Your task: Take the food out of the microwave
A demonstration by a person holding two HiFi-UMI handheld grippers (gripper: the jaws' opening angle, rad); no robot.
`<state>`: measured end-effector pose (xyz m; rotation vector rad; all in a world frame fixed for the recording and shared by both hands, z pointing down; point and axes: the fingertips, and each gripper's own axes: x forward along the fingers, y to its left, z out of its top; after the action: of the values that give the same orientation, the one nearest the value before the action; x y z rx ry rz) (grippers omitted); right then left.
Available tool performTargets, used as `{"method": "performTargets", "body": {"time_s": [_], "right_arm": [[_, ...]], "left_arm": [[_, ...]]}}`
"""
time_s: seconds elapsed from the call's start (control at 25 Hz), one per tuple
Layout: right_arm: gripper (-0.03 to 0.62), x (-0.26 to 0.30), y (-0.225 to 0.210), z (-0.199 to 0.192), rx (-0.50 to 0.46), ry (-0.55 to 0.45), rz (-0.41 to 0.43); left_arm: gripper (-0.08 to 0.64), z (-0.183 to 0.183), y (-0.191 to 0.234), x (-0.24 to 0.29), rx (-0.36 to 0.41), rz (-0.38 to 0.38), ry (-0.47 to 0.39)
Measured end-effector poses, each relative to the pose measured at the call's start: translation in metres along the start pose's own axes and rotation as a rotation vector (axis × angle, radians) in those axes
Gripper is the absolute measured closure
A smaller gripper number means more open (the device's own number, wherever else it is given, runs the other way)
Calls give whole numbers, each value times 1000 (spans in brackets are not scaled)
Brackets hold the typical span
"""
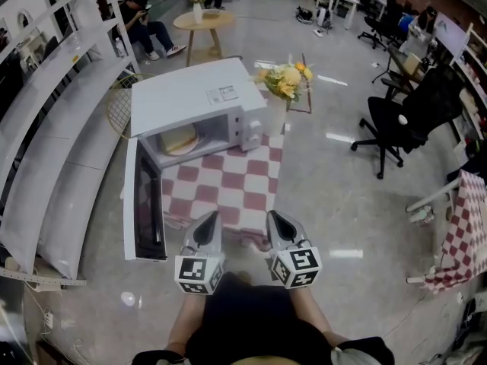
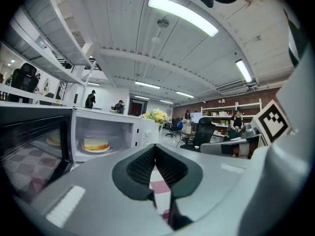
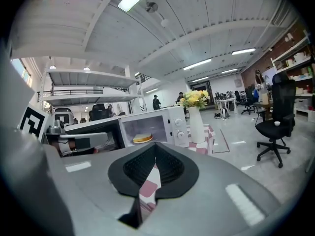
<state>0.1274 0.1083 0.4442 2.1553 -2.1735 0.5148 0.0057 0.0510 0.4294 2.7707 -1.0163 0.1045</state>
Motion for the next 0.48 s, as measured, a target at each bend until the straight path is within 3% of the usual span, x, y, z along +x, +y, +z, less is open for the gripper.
{"method": "performTargets", "body": {"time_s": [0.48], "right_arm": [[591,-6,6,-8,10,17,16]], "left_arm": [[549,-6,0,-12,6,26,16]]}}
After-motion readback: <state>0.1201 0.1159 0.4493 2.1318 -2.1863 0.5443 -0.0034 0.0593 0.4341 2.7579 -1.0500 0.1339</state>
